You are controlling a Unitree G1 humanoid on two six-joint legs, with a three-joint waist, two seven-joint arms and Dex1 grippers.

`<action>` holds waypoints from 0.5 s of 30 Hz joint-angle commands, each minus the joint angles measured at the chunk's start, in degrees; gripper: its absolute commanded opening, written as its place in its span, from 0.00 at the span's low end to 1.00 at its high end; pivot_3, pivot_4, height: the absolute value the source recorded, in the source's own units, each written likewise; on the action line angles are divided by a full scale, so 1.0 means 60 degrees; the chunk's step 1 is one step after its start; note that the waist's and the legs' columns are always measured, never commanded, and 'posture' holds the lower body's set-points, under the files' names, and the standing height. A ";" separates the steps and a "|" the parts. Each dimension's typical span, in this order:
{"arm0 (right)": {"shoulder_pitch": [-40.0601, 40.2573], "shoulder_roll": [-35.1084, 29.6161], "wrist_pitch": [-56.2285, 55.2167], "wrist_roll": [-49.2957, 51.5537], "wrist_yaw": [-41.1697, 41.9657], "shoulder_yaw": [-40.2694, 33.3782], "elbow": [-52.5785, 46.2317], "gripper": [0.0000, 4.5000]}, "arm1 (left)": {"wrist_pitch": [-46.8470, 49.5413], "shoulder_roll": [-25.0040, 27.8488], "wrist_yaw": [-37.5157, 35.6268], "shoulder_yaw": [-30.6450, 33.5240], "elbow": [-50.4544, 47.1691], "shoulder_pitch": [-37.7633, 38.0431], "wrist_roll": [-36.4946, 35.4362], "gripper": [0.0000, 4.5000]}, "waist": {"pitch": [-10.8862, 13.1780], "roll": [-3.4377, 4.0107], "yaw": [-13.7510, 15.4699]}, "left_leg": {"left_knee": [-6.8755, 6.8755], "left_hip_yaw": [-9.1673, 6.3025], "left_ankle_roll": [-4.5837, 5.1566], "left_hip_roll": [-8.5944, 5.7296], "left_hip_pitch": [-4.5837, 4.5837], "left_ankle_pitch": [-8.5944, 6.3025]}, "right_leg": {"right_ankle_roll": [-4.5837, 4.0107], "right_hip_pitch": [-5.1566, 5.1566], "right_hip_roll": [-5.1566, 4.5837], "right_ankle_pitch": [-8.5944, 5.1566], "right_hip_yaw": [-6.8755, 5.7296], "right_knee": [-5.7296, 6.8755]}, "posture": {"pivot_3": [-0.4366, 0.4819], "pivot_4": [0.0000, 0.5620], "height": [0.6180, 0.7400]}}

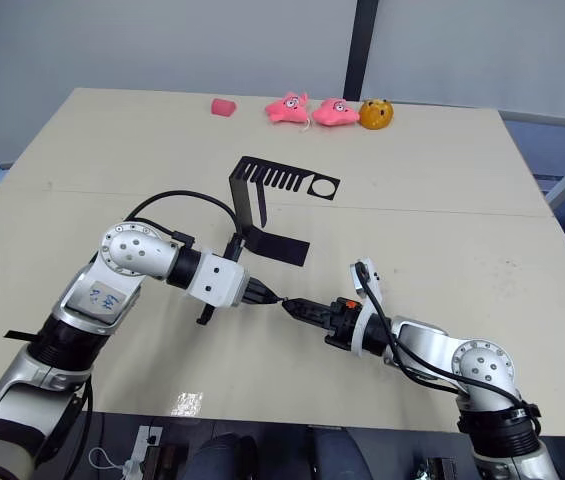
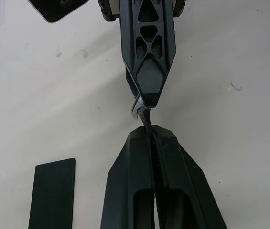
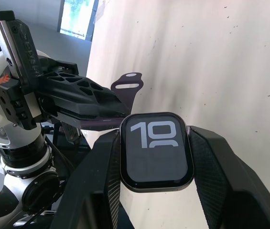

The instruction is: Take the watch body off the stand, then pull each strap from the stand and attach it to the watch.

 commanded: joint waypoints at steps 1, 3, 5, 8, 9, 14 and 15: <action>-0.0144 0.0111 0.0072 0.0440 0.0155 0.0188 -0.0462 0.36 | -0.0056 -0.0169 0.0161 -0.0167 -0.0163 -0.0201 0.0040 0.00 | 0.0000 0.0000 0.0000 | 0.0000 0.0001 0.0000 0.0000 0.0000 0.0000 | 0.0000 0.0000 0.0000 0.0000 0.0000 0.0000 | 0.48 0.27 1.00; -0.0150 0.0106 0.0084 0.0443 0.0169 0.0193 -0.0462 0.36 | -0.0047 -0.0187 0.0159 -0.0163 -0.0144 -0.0215 0.0062 0.00 | 0.0000 0.0000 0.0000 | 0.0000 0.0000 0.0000 0.0000 0.0000 0.0000 | 0.0000 0.0000 0.0000 0.0000 0.0000 0.0000 | 0.48 0.27 1.00; -0.0156 0.0107 0.0087 0.0444 0.0173 0.0201 -0.0459 0.36 | -0.0026 -0.0215 0.0164 -0.0169 -0.0143 -0.0226 0.0080 0.00 | 0.0000 0.0000 0.0001 | 0.0000 0.0000 0.0000 0.0000 0.0000 0.0000 | 0.0000 0.0000 0.0000 0.0000 0.0000 0.0000 | 0.48 0.27 1.00; -0.0139 0.0111 0.0087 0.0444 0.0176 0.0212 -0.0463 0.36 | 0.0077 -0.0290 0.0206 -0.0219 -0.0235 -0.0222 0.0100 0.00 | 0.0000 0.0000 0.0001 | 0.0000 0.0000 0.0000 0.0000 0.0000 0.0000 | 0.0000 0.0000 0.0000 0.0000 0.0000 0.0000 | 0.48 0.27 1.00; -0.0133 0.0113 0.0086 0.0442 0.0175 0.0214 -0.0461 0.36 | 0.0106 -0.0307 0.0219 -0.0233 -0.0259 -0.0221 0.0102 0.00 | 0.0000 0.0000 0.0000 | 0.0000 0.0000 0.0000 0.0000 0.0000 0.0000 | 0.0000 0.0000 0.0000 0.0000 0.0000 0.0000 | 0.48 0.27 1.00; -0.0118 0.0107 0.0105 0.0430 0.0198 0.0233 -0.0448 0.36 | 0.0117 -0.0340 0.0267 -0.0317 -0.0258 -0.0259 0.0191 0.00 | 0.0000 0.0000 0.0001 | 0.0000 0.0000 0.0000 0.0000 0.0000 0.0000 | 0.0000 0.0000 0.0000 0.0000 0.0000 0.0000 | 0.48 0.27 1.00; -0.0118 0.0108 0.0105 0.0428 0.0201 0.0236 -0.0445 0.36 | 0.0114 -0.0344 0.0275 -0.0332 -0.0251 -0.0273 0.0217 0.00 | 0.0000 0.0000 0.0001 | 0.0000 0.0000 0.0000 0.0000 0.0000 0.0000 | 0.0000 0.0000 0.0000 0.0000 0.0000 0.0000 | 0.48 0.27 1.00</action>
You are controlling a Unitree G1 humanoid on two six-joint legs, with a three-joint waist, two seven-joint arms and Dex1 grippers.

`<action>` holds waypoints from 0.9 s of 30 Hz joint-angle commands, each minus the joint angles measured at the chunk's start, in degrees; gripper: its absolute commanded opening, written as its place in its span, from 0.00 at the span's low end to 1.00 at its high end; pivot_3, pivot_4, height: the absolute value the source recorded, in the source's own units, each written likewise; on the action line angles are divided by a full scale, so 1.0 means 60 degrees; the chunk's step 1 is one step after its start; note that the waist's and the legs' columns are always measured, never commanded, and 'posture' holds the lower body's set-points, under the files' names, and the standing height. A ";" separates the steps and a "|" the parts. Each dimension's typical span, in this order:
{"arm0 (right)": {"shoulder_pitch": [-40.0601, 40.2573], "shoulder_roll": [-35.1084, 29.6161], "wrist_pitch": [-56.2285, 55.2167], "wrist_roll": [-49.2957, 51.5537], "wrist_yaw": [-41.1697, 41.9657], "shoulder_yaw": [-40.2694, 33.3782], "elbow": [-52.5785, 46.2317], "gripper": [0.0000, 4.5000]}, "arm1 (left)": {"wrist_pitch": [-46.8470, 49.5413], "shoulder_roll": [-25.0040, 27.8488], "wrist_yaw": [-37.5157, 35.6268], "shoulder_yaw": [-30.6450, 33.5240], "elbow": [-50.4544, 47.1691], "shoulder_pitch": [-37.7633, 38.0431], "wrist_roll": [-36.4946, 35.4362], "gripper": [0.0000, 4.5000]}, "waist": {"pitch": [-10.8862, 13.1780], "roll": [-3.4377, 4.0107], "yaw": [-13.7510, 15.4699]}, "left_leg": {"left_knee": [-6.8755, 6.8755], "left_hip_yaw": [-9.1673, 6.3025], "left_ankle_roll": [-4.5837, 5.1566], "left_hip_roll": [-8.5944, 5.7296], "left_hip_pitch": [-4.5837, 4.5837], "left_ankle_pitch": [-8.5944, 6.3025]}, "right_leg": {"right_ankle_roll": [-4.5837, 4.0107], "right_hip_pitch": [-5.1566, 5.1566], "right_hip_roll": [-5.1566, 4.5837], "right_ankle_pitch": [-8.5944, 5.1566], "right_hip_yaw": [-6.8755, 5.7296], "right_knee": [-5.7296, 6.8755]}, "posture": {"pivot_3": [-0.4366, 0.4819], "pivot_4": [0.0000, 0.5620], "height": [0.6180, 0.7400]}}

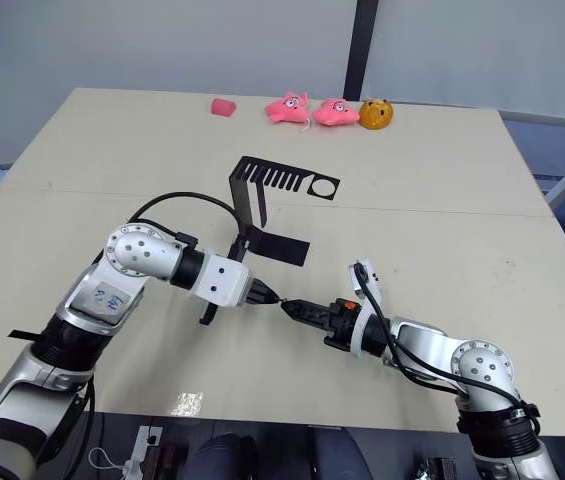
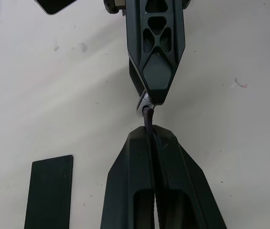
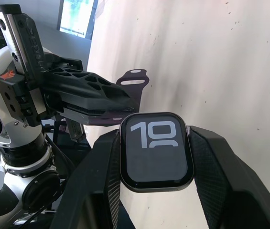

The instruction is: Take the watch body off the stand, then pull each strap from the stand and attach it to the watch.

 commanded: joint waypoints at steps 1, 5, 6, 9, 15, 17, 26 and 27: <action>-0.0118 0.0113 0.0083 0.0425 0.0203 0.0172 -0.0445 0.36 | -0.0059 -0.0223 0.0170 -0.0193 -0.0280 -0.0259 0.0037 0.00 | 0.0000 0.0000 0.0001 | 0.0000 0.0001 0.0000 0.0000 0.0000 0.0000 | 0.0000 0.0000 0.0000 0.0000 0.0000 0.0000 | 0.48 0.27 1.00; -0.0130 0.0136 0.0077 0.0417 0.0206 0.0191 -0.0433 0.36 | -0.0028 -0.0271 0.0147 -0.0256 -0.0246 -0.0306 0.0123 0.00 | 0.0000 0.0000 0.0000 | 0.0000 0.0001 0.0000 0.0000 0.0000 0.0000 | 0.0000 0.0000 0.0000 0.0000 0.0000 0.0000 | 0.48 0.27 1.00; -0.0131 0.0142 0.0073 0.0421 0.0199 0.0199 -0.0437 0.36 | -0.0016 -0.0290 0.0151 -0.0269 -0.0241 -0.0318 0.0142 0.00 | 0.0000 0.0000 0.0000 | 0.0000 0.0000 0.0000 0.0000 0.0000 0.0000 | 0.0000 0.0000 0.0000 0.0000 0.0000 0.0000 | 0.48 0.27 1.00; -0.0130 0.0154 0.0068 0.0434 0.0180 0.0219 -0.0451 0.36 | 0.0021 -0.0354 0.0158 -0.0306 -0.0231 -0.0342 0.0197 0.00 | 0.0000 0.0000 0.0001 | 0.0000 0.0001 0.0000 0.0000 0.0000 0.0000 | 0.0000 0.0000 0.0000 0.0000 0.0000 0.0000 | 0.48 0.27 1.00; -0.0130 0.0162 0.0070 0.0448 0.0174 0.0244 -0.0464 0.36 | 0.0168 -0.0471 0.0215 -0.0429 -0.0215 -0.0358 0.0399 0.00 | 0.0000 0.0000 0.0003 | 0.0000 0.0001 0.0000 0.0000 0.0000 0.0000 | 0.0000 0.0000 0.0000 0.0000 0.0000 0.0000 | 0.48 0.27 1.00; -0.0136 0.0151 0.0077 0.0467 0.0175 0.0256 -0.0473 0.36 | 0.0262 -0.0503 0.0235 -0.0480 -0.0217 -0.0374 0.0484 0.00 | 0.0000 0.0000 0.0002 | 0.0000 0.0001 0.0000 0.0000 0.0000 0.0000 | 0.0000 0.0000 0.0000 0.0000 0.0000 0.0001 | 0.48 0.27 1.00; -0.0154 0.0108 0.0086 0.0520 0.0169 0.0313 -0.0508 0.36 | 0.0442 -0.0623 0.0274 -0.0541 -0.0236 -0.0382 0.0693 0.00 | 0.0000 0.0000 0.0002 | 0.0000 0.0001 0.0000 0.0000 0.0000 0.0000 | 0.0000 0.0000 0.0000 0.0000 0.0000 0.0000 | 0.48 0.27 1.00; -0.0156 0.0106 0.0085 0.0522 0.0173 0.0319 -0.0508 0.36 | 0.0449 -0.0636 0.0277 -0.0546 -0.0232 -0.0381 0.0706 0.00 | 0.0000 0.0000 0.0002 | 0.0001 0.0001 0.0000 0.0000 0.0000 0.0000 | 0.0000 0.0000 0.0000 0.0000 0.0000 0.0001 | 0.48 0.27 1.00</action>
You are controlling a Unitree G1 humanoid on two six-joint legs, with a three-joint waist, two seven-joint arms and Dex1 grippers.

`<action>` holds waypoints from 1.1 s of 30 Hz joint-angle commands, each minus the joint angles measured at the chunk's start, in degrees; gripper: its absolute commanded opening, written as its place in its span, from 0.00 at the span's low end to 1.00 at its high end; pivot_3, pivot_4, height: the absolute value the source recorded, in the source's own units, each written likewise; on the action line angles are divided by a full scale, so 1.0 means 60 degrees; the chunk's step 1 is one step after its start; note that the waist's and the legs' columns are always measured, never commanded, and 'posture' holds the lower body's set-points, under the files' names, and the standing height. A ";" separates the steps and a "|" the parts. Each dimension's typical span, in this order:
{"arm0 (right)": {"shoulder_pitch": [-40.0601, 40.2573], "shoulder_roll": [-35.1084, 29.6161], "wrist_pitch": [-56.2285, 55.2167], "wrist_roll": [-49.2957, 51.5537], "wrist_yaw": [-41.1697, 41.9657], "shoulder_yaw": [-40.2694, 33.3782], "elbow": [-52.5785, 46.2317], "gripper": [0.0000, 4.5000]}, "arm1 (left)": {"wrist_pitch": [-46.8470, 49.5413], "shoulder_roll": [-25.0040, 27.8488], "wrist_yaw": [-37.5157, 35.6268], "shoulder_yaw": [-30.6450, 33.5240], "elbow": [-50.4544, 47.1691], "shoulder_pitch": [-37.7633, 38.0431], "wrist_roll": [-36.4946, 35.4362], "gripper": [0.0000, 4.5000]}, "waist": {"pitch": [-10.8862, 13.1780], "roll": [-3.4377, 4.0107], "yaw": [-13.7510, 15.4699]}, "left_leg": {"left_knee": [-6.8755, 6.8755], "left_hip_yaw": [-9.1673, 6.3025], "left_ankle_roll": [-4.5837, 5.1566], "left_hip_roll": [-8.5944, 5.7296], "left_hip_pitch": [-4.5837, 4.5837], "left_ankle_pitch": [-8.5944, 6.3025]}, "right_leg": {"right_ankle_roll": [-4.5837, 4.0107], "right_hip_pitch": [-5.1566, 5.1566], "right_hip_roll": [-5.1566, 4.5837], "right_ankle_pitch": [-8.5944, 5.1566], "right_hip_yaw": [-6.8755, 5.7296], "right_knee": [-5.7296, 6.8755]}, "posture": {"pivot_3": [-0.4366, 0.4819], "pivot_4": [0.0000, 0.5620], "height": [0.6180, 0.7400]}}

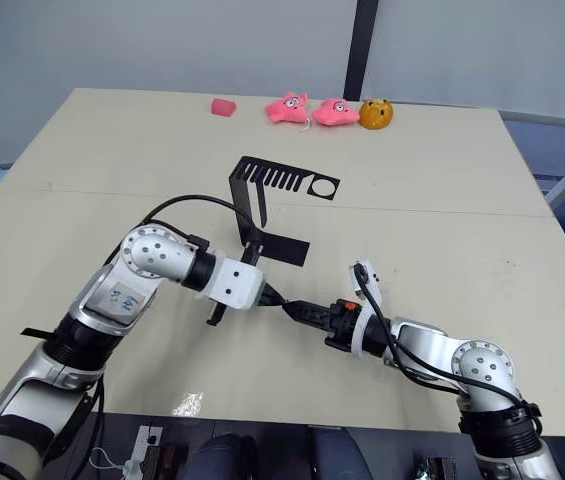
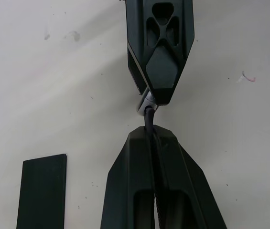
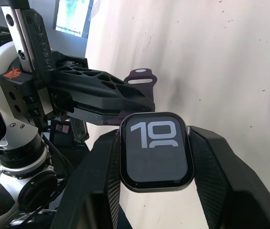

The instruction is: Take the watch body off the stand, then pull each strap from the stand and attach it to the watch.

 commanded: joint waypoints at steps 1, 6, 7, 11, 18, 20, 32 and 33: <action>-0.0163 0.0157 0.0109 0.0525 0.0209 0.0218 -0.0515 0.36 | -0.0020 -0.0286 0.0238 -0.0180 -0.0227 -0.0216 -0.0054 0.00 | 0.0000 0.0000 0.0000 | 0.0000 -0.0001 0.0000 0.0000 0.0000 0.0000 | 0.0000 0.0000 0.0000 0.0000 0.0000 0.0000 | 0.48 0.27 1.00; -0.0203 0.0185 0.0100 0.0516 0.0216 0.0250 -0.0503 0.36 | -0.0023 -0.0341 0.0228 -0.0201 -0.0141 -0.0241 0.0015 0.00 | 0.0000 0.0000 0.0000 | 0.0000 0.0000 0.0000 0.0000 0.0000 0.0000 | 0.0000 0.0000 0.0000 0.0000 0.0000 0.0000 | 0.48 0.27 1.00; -0.0209 0.0190 0.0101 0.0510 0.0223 0.0254 -0.0501 0.36 | -0.0021 -0.0360 0.0235 -0.0207 -0.0118 -0.0255 0.0031 0.00 | 0.0000 0.0000 0.0000 | 0.0000 0.0000 0.0000 0.0000 0.0000 0.0000 | 0.0000 0.0000 0.0000 0.0000 0.0000 0.0000 | 0.48 0.27 1.00; -0.0205 0.0202 0.0091 0.0498 0.0221 0.0262 -0.0508 0.36 | -0.0053 -0.0383 0.0204 -0.0208 -0.0102 -0.0266 0.0051 0.00 | 0.0000 0.0000 0.0000 | 0.0001 0.0000 0.0000 0.0000 0.0000 0.0000 | 0.0000 0.0000 0.0000 0.0000 0.0000 0.0000 | 0.48 0.27 1.00; -0.0196 0.0211 0.0089 0.0512 0.0232 0.0281 -0.0522 0.36 | 0.0004 -0.0368 0.0192 -0.0210 -0.0149 -0.0229 0.0088 0.00 | 0.0000 0.0000 0.0000 | 0.0001 0.0000 0.0000 0.0000 0.0000 0.0000 | 0.0000 0.0000 0.0000 0.0000 0.0000 0.0001 | 0.48 0.27 1.00; -0.0192 0.0219 0.0086 0.0512 0.0230 0.0289 -0.0524 0.36 | 0.0024 -0.0377 0.0199 -0.0212 -0.0162 -0.0216 0.0086 0.00 | 0.0000 0.0000 0.0000 | 0.0000 0.0000 0.0000 0.0000 0.0000 0.0000 | 0.0000 0.0000 0.0000 0.0000 0.0000 0.0001 | 0.48 0.27 1.00; -0.0120 0.0290 0.0063 0.0481 0.0255 0.0342 -0.0588 0.36 | 0.0074 -0.0365 0.0205 -0.0255 -0.0171 -0.0134 0.0118 0.00 | 0.0000 0.0000 0.0001 | 0.0001 0.0000 0.0000 0.0000 0.0000 0.0000 | 0.0000 0.0000 0.0000 0.0000 0.0000 0.0002 | 0.48 0.27 1.00; -0.0113 0.0291 0.0063 0.0472 0.0254 0.0342 -0.0589 0.36 | 0.0079 -0.0368 0.0208 -0.0259 -0.0169 -0.0129 0.0122 0.00 | 0.0000 0.0000 0.0001 | 0.0001 0.0000 0.0000 0.0000 0.0000 0.0000 | 0.0000 0.0000 0.0000 0.0000 0.0000 0.0002 | 0.48 0.27 1.00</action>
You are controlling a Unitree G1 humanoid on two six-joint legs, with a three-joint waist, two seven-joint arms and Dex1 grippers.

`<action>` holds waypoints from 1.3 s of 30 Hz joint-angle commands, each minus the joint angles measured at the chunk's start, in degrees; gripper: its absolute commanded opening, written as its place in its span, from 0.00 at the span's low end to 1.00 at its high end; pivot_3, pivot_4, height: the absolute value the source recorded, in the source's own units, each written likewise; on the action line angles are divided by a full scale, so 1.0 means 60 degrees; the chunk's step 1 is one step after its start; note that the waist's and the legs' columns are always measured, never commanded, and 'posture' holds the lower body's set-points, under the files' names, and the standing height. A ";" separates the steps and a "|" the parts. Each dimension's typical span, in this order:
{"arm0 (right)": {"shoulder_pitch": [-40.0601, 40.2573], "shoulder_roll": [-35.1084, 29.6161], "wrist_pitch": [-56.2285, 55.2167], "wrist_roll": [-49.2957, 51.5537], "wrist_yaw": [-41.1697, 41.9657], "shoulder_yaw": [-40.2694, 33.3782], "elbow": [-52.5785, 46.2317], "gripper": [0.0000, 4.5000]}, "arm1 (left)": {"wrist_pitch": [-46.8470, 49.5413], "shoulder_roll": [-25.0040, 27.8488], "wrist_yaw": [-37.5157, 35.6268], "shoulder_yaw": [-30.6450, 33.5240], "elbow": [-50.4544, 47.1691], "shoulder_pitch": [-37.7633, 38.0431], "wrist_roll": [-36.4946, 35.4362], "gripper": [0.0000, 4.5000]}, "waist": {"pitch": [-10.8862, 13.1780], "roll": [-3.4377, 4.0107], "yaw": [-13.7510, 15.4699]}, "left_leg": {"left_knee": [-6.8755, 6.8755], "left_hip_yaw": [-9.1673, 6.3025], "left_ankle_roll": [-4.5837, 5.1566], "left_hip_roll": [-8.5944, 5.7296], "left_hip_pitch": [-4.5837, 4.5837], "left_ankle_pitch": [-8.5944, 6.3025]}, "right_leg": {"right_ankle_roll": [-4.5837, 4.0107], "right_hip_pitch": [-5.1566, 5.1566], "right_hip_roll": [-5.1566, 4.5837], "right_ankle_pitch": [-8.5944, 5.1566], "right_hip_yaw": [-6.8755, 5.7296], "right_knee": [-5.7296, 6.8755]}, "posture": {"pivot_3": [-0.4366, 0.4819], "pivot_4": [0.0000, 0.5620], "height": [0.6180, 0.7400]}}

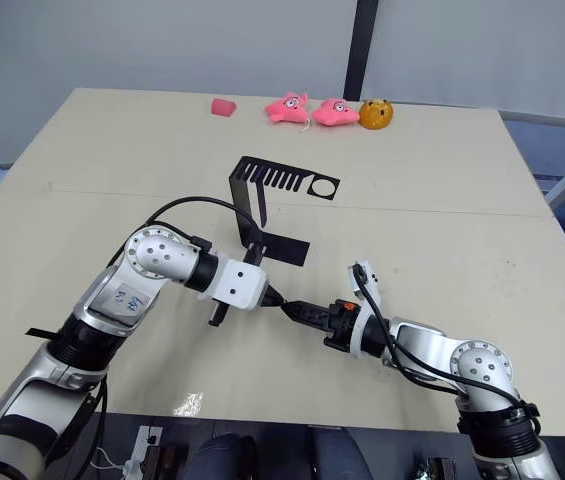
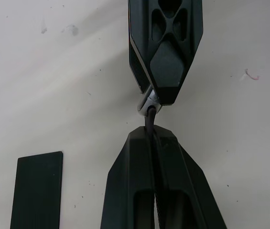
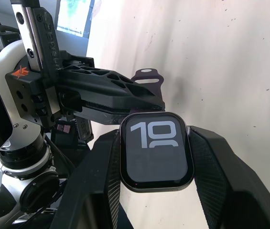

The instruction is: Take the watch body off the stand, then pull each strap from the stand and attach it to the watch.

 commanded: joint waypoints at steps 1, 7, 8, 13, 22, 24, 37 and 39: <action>-0.0105 0.0226 0.0089 0.0470 0.0256 0.0242 -0.0592 0.36 | -0.0096 -0.0254 0.0207 -0.0217 -0.0216 -0.0126 -0.0080 0.00 | 0.0000 0.0000 0.0000 | 0.0000 0.0000 0.0000 0.0000 0.0000 0.0000 | 0.0000 0.0000 0.0000 0.0000 0.0000 0.0000 | 0.48 0.27 1.00; -0.0064 0.0214 0.0087 0.0473 0.0263 0.0237 -0.0619 0.36 | -0.0142 -0.0281 0.0224 -0.0248 -0.0148 -0.0128 -0.0046 0.00 | 0.0000 0.0000 0.0000 | 0.0000 0.0000 0.0000 0.0000 0.0000 0.0000 | 0.0000 0.0000 0.0000 0.0000 0.0000 0.0000 | 0.48 0.27 1.00; -0.0058 0.0210 0.0089 0.0478 0.0265 0.0235 -0.0624 0.36 | -0.0155 -0.0282 0.0224 -0.0255 -0.0129 -0.0126 -0.0039 0.00 | 0.0000 0.0000 0.0000 | 0.0000 0.0000 0.0000 0.0000 0.0000 0.0000 | 0.0000 0.0000 0.0000 0.0000 0.0000 0.0000 | 0.48 0.27 1.00; -0.0043 0.0204 0.0088 0.0494 0.0263 0.0232 -0.0633 0.36 | -0.0260 -0.0282 0.0293 -0.0263 -0.0051 -0.0109 0.0011 0.00 | 0.0000 0.0000 0.0000 | 0.0000 0.0000 0.0000 0.0000 0.0000 0.0000 | 0.0000 0.0000 0.0000 0.0000 0.0000 0.0000 | 0.48 0.27 1.00; 0.0003 0.0102 0.0137 0.0435 0.0336 0.0157 -0.0607 0.36 | 0.0089 -0.0293 0.0227 0.0041 -0.0251 0.0022 -0.0481 0.31 | 0.0001 0.0001 0.0002 | 0.0001 0.0000 0.0000 0.0000 0.0000 0.0000 | 0.0000 0.0000 0.0000 0.0000 0.0000 0.0001 | 0.48 0.27 1.00; 0.0065 0.0016 0.0140 0.0384 0.0392 0.0050 -0.0645 0.36 | 0.0302 -0.0037 0.0034 0.0353 -0.0434 0.0076 -0.0809 0.53 | 0.0001 0.0001 -0.0008 | 0.0001 0.0000 0.0000 0.0000 0.0000 0.0000 | 0.0000 0.0000 0.0000 0.0000 0.0000 0.0002 | 0.48 0.27 1.00; 0.0608 -0.1580 -0.0641 -0.3836 0.3925 -0.0444 -0.2685 0.36 | -0.0200 0.2429 -0.1796 0.2726 0.0671 0.1390 -0.3799 1.00 | 0.0004 0.0006 0.0045 | 0.0004 -0.0006 0.0015 0.0003 -0.0011 -0.0009 | -0.0001 -0.0002 -0.0009 -0.0001 -0.0010 -0.0012 | 0.48 0.27 1.00; 0.0679 -0.2331 -0.1784 -0.6310 0.5252 0.0212 -0.3502 0.36 | -0.0063 0.2280 -0.1889 0.3071 0.0475 0.1596 -0.4520 1.00 | 0.0005 0.0008 0.0042 | 0.0018 -0.0017 0.0023 0.0003 -0.0024 -0.0014 | 0.0000 -0.0003 -0.0008 -0.0001 -0.0017 -0.0017 | 0.48 0.27 1.00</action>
